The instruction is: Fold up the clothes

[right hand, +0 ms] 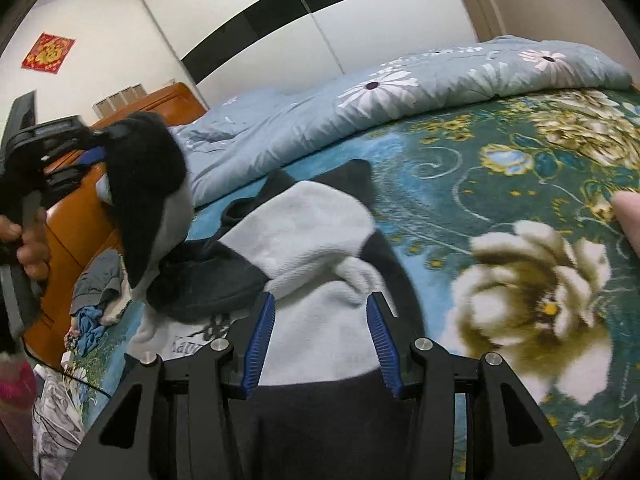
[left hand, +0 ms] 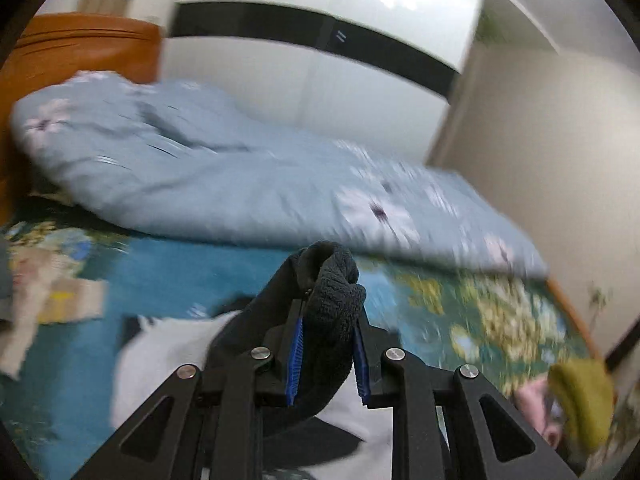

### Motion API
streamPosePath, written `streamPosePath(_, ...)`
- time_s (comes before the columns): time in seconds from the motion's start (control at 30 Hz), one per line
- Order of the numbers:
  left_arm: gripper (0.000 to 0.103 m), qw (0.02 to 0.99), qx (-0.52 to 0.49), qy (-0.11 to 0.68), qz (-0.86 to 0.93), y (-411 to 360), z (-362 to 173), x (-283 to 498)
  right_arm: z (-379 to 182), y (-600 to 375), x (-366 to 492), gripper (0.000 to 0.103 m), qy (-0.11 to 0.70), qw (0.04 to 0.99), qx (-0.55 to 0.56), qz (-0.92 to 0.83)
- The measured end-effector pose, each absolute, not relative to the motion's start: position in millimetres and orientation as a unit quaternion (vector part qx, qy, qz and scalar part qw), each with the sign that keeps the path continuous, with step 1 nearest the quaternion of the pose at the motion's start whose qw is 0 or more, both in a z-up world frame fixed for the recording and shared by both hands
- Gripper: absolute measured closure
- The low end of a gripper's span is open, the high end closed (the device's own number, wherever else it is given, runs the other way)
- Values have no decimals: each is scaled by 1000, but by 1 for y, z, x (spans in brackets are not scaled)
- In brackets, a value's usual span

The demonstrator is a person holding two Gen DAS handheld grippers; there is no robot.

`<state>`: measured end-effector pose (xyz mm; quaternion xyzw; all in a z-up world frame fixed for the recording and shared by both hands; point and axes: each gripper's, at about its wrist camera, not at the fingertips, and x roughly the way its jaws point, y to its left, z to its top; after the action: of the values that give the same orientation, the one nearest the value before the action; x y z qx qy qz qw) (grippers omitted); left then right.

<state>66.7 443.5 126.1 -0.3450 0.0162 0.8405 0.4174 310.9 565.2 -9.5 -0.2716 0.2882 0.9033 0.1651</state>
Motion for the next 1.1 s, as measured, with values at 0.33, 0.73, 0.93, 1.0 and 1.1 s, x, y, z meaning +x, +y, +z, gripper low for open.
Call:
streamPosePath(0.33,78,441,-443,138,768,525,5,126,-23,583,335,54,312,182,-274,891)
streamPosePath(0.73,52,460,-463,31,757,432,35,102,6,579,282,54,287,110,-287,907)
streamPosePath(0.93,45,215,-389,100,890,345,32,45,-5,582,218,54,304,81,-326,892)
streamPosePath(1.0,45,195,-427,71,880,322,14,25,-13,585,197,54,313,87,-343,882)
streamPosePath(1.1,44,186,-469,29,863,300,-10,9,-27,588,183,54,324,119,-371,862)
